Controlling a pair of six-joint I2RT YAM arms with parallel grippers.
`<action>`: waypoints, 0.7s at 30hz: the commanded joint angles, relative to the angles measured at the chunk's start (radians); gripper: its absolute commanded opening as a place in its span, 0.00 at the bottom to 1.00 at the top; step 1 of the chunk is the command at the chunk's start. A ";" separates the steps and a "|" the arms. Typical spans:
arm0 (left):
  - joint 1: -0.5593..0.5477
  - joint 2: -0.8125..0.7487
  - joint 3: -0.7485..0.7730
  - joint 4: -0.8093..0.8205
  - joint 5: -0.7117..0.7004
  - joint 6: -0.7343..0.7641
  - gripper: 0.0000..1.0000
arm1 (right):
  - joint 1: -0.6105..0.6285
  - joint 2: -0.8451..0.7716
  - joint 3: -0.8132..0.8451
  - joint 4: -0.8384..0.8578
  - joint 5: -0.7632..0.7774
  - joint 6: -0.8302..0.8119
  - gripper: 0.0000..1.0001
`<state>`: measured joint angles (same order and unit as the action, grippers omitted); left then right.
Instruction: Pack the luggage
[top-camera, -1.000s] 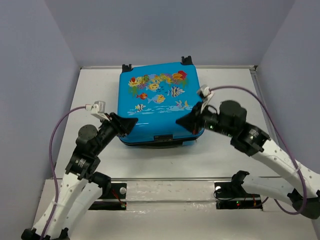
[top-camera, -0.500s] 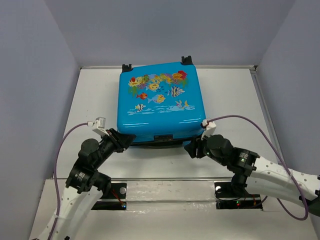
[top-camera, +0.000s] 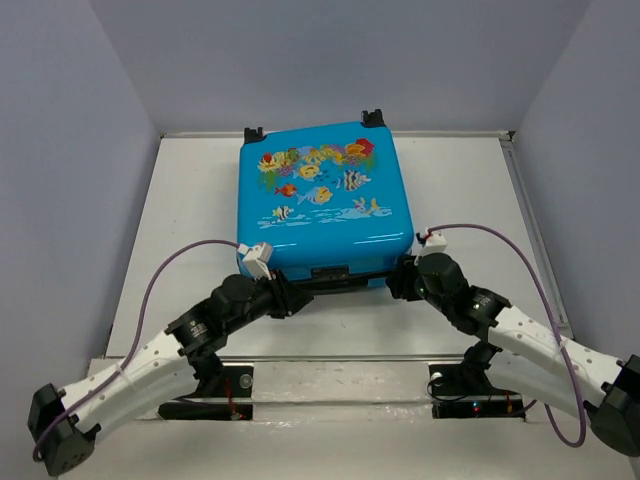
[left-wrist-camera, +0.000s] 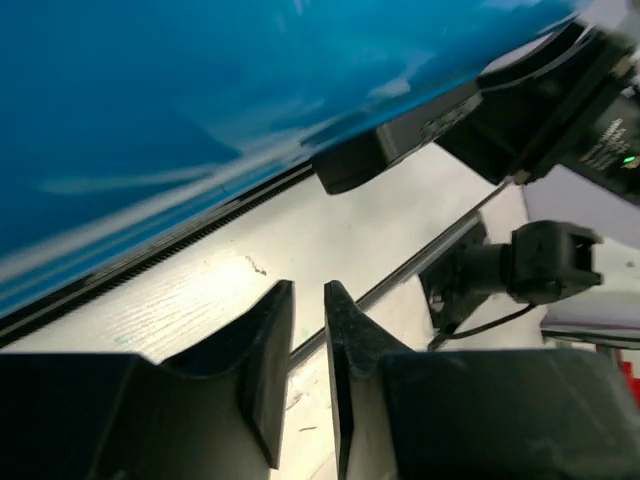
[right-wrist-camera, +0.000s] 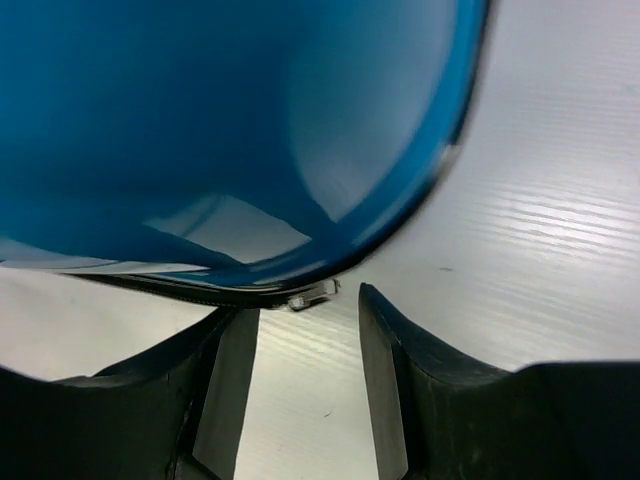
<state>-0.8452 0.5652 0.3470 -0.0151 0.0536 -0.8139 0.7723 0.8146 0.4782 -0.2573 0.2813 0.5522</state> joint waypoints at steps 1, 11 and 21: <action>-0.162 0.139 0.001 0.133 -0.260 -0.070 0.32 | -0.005 0.029 -0.004 0.200 -0.177 -0.115 0.50; -0.226 0.153 -0.126 0.195 -0.560 -0.215 0.58 | -0.005 0.035 -0.044 0.323 -0.047 -0.123 0.44; -0.223 0.050 -0.233 0.110 -0.670 -0.320 0.62 | -0.005 0.063 -0.089 0.425 -0.036 -0.087 0.14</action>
<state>-1.0752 0.6346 0.1444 0.1398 -0.4862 -1.0492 0.7715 0.8833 0.3923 0.0238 0.2161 0.4557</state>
